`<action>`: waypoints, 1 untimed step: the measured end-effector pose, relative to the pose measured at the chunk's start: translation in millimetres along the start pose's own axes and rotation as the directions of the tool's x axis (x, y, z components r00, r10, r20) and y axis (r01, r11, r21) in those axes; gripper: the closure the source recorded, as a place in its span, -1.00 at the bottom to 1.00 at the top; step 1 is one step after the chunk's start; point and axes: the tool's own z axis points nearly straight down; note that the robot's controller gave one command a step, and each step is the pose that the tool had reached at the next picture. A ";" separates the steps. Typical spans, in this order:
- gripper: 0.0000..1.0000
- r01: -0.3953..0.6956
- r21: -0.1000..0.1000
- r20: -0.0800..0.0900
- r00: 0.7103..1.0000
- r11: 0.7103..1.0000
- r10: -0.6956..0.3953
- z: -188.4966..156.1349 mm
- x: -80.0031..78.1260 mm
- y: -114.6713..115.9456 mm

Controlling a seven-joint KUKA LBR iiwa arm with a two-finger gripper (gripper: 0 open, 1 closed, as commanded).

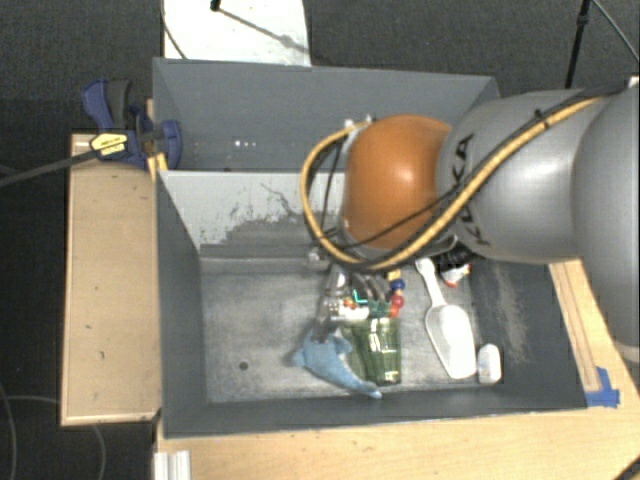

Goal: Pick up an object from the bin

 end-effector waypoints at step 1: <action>-1.00 -0.004 -0.001 0.008 1.000 1.000 0.004 -4.4 -2.1 -0.7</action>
Offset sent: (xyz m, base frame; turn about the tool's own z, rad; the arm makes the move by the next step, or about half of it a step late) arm -0.0120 -0.0464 -0.0858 -0.1759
